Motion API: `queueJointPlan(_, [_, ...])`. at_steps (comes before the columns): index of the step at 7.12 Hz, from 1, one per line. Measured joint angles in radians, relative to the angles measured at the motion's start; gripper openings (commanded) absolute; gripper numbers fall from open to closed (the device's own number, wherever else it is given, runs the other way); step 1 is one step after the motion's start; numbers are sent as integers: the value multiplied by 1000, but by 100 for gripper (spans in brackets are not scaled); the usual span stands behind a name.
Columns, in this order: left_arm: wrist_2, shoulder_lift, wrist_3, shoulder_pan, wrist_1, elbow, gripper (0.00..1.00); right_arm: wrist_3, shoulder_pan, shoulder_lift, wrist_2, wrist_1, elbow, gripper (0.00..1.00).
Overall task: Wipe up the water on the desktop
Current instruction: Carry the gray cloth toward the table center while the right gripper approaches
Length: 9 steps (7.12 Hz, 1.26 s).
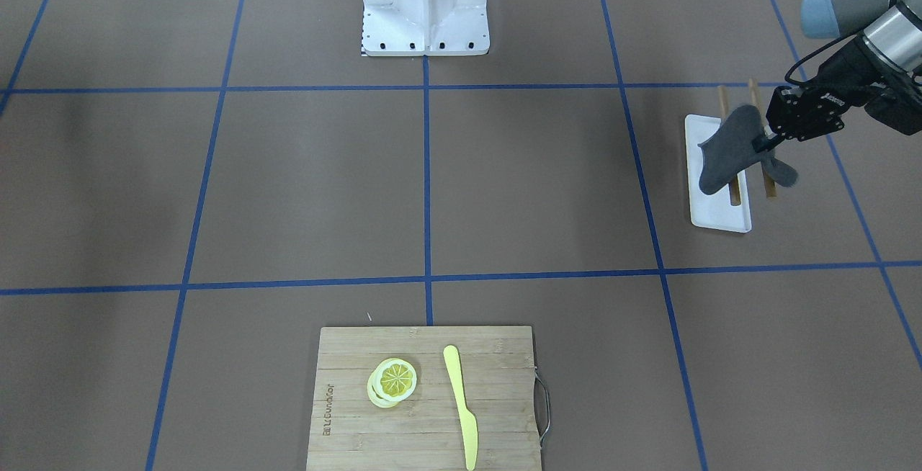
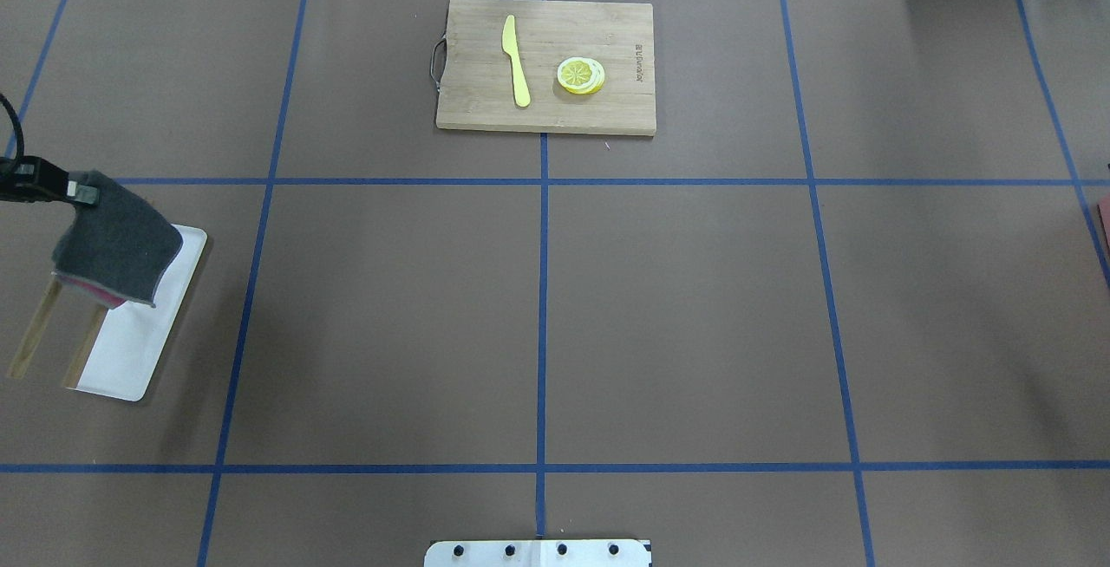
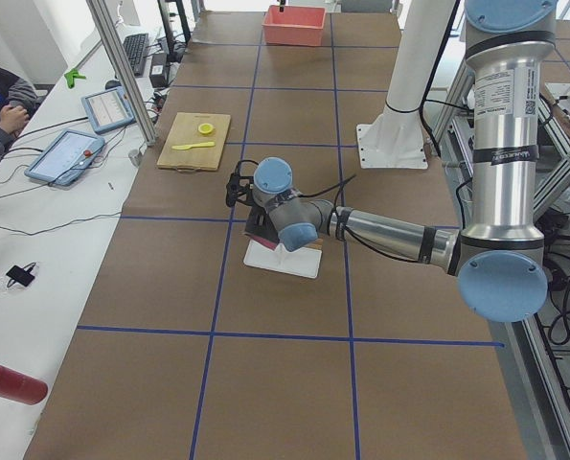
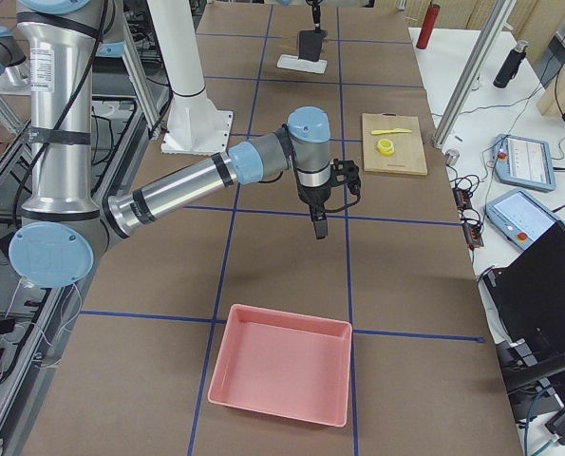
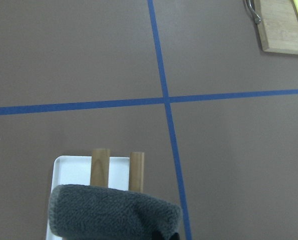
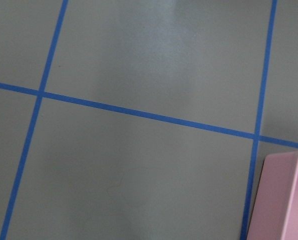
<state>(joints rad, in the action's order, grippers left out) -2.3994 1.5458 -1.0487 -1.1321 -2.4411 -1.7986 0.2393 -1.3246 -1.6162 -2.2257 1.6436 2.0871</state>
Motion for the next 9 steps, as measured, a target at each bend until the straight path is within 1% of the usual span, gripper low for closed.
queueJointPlan(1, [35, 43, -125, 7, -1, -11, 0, 0, 24, 33, 0, 0, 0, 100])
queueJointPlan(2, [56, 92, -253, 16, -1, -17, 0, -2, 60, 77, 1, -1, 1, 95])
queueJointPlan(3, [79, 143, -384, 31, -1, -20, 0, -4, 109, 134, 6, 0, 0, 95])
queueJointPlan(4, [126, 198, -521, 60, 0, -20, 0, -5, 156, 193, 13, 0, -2, 95])
queueJointPlan(5, [203, 254, -652, 107, 5, -20, 0, -5, 194, 240, 17, 1, -2, 95])
queueJointPlan(6, [310, 313, -776, 173, 24, -19, 0, -2, 224, 277, 19, 0, 0, 95])
queueJointPlan(7, [421, 374, -878, 241, 69, -19, 0, 1, 249, 301, 25, 0, 4, 89])
queueJointPlan(8, [532, 447, -971, 317, 146, -19, 0, 3, 274, 318, 47, 0, 12, 88])
queueJointPlan(9, [623, 520, -1057, 385, 229, -19, 0, 7, 306, 334, 83, -11, 20, 88])
